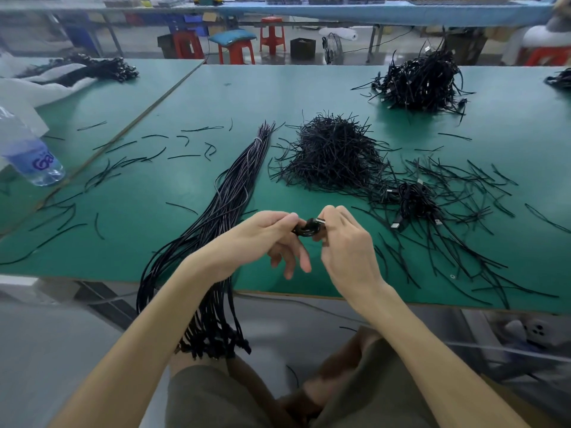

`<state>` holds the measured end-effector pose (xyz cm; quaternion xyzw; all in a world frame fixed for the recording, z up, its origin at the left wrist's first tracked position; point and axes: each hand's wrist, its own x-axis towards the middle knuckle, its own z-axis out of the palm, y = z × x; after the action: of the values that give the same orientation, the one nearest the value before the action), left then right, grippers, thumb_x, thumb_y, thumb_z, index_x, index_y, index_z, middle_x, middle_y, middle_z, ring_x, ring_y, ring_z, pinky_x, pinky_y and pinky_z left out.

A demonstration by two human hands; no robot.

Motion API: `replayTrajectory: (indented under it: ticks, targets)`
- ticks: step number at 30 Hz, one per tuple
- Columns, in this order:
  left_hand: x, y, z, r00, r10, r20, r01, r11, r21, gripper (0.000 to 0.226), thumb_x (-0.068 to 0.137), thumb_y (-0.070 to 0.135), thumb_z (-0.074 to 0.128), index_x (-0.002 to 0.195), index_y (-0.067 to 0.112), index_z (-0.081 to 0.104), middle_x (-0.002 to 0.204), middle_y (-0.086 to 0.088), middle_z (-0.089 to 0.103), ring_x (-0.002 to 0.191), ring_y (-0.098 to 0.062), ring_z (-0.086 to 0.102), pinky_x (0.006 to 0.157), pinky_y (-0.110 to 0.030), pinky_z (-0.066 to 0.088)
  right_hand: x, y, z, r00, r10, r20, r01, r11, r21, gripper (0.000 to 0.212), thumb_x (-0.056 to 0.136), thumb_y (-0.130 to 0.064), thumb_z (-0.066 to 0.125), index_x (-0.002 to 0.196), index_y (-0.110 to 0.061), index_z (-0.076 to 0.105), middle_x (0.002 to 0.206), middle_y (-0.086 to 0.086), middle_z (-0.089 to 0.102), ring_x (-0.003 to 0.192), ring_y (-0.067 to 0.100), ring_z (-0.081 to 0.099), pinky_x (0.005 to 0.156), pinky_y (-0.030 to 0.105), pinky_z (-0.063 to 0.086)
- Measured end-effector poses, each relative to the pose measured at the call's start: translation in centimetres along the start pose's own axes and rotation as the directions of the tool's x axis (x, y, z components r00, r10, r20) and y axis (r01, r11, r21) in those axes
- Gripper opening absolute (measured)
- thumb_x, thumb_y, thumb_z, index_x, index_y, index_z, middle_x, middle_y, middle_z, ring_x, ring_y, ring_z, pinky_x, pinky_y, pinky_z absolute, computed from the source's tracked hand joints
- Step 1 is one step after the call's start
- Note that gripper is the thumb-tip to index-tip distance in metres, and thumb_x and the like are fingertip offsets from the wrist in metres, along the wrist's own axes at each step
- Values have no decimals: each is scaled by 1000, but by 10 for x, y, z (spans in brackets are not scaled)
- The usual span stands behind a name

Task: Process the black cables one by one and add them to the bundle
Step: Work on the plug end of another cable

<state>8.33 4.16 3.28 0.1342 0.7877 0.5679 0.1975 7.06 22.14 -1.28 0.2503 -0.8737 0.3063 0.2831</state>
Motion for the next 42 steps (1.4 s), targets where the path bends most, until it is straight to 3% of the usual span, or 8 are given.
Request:
replayTrajectory:
  ticks: [6,12,21,24,27,35,39,42]
  targets:
    - [-6,-1,-12,981,-31,192,3,989,148,41,104,14,58,144,16,49,93,-8,77,66,-21,63,58,-27,39,-4,0,0,1000,11,3,-12,997,72,34,66,28,53,82,-2,54,76,8,56,71,29,57,60,45,52]
    - [7,-1,4,998,-44,-53,60,936,346,44,108,45,42,96,11,67,59,-7,71,36,-17,51,47,-17,43,-4,-4,2,1000,23,-10,-21,986,163,15,83,11,48,83,-3,53,78,3,53,73,28,58,62,48,54]
    - [16,3,5,963,-224,-151,254,941,223,76,105,61,34,64,14,77,47,0,58,35,-14,41,40,-18,34,-3,4,0,989,-143,-43,144,989,17,23,95,-4,41,77,-1,55,72,8,58,67,30,56,59,44,56]
    - [19,-1,7,971,-199,-131,221,959,176,68,105,59,37,72,16,78,54,1,61,37,-14,44,40,-18,30,-6,7,2,997,62,41,-67,988,136,16,94,2,53,81,-7,53,79,2,59,76,19,57,68,36,53]
    - [25,-7,10,976,-135,-169,155,982,110,54,107,50,43,91,10,74,64,-2,70,41,-17,53,40,-20,28,-4,12,2,915,357,190,-404,834,377,13,100,-12,61,88,-16,58,78,-5,65,70,10,57,66,23,46]
    - [41,-9,17,979,-8,-206,20,998,60,16,109,14,47,108,0,54,87,-4,79,64,-22,72,49,-24,40,6,30,-12,733,541,412,-669,467,578,21,95,-27,71,109,-13,63,91,4,75,70,13,68,59,32,56]
    - [47,-8,6,978,25,-206,25,971,239,18,106,15,52,104,8,68,85,4,76,64,-18,71,49,-21,44,21,52,-26,732,614,294,-644,485,591,15,91,-12,74,103,-9,65,86,7,70,62,11,66,52,25,51]
    - [51,-16,-15,925,46,-378,126,899,420,14,104,20,56,102,16,69,92,5,76,73,-18,71,61,-25,49,37,77,-40,750,651,114,-607,611,508,12,91,-13,71,102,-12,65,89,8,70,67,14,67,57,26,55]
